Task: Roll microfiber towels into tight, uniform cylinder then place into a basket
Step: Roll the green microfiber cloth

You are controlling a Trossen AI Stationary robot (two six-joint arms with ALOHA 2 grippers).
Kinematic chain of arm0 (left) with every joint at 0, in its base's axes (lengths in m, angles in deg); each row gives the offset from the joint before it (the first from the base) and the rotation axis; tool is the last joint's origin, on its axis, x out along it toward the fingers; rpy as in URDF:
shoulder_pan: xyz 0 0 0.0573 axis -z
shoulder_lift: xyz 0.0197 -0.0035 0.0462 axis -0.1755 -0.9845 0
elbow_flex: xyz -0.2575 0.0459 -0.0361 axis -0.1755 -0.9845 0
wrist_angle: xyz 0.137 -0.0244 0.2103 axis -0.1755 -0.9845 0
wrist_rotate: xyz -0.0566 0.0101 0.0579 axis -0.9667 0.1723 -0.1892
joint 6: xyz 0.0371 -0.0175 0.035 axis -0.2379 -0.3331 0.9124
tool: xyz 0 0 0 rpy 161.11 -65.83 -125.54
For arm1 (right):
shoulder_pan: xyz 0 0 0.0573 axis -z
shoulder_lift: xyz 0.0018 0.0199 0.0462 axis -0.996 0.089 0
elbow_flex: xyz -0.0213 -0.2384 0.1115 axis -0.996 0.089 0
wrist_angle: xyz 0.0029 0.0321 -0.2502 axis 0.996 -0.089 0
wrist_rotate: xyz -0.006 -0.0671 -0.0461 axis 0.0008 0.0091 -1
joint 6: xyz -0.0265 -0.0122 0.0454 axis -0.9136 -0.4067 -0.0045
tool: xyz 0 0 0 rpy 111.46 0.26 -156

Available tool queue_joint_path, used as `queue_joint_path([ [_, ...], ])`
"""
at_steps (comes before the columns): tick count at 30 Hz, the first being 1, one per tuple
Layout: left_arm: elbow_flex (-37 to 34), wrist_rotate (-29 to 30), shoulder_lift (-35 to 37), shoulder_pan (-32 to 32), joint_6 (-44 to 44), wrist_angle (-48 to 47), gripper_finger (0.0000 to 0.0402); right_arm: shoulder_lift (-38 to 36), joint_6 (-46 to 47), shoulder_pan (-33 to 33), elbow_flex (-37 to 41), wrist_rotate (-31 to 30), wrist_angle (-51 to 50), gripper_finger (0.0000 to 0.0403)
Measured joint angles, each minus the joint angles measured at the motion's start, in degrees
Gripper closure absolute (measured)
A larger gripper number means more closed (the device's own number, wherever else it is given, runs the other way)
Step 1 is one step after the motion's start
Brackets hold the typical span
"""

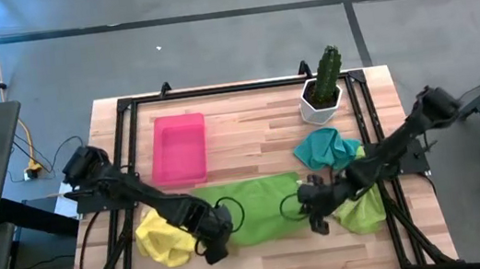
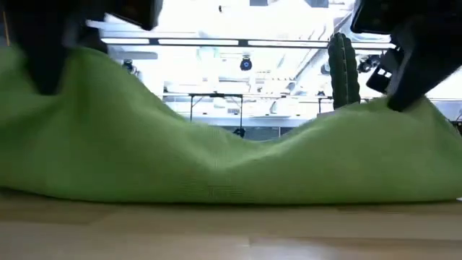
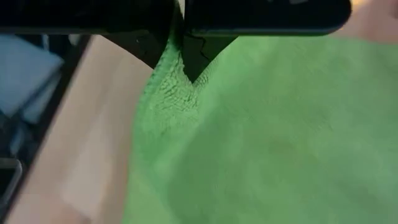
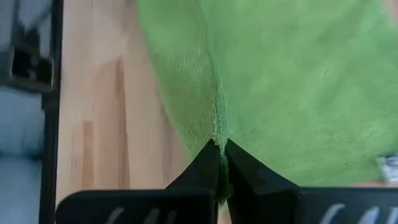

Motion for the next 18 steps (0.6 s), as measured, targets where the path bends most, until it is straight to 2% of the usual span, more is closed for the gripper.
queue_joint_path([
  [3,0.0,2.9,0.0,-1.8,1.9,-2.8,0.0401,-3.2,-0.6,2.5,2.6,-2.0,-0.2,0.0403],
  [7,0.0,5.5,-0.3,-4.5,1.2,-8.6,0.0401,-4.1,-3.6,6.4,3.5,-1.7,-0.7,0.0403],
  [18,-0.4,6.6,-0.4,-7.9,1.9,-12.0,0.0401,-3.3,-9.1,14.2,4.1,-1.2,-1.1,0.0403],
])
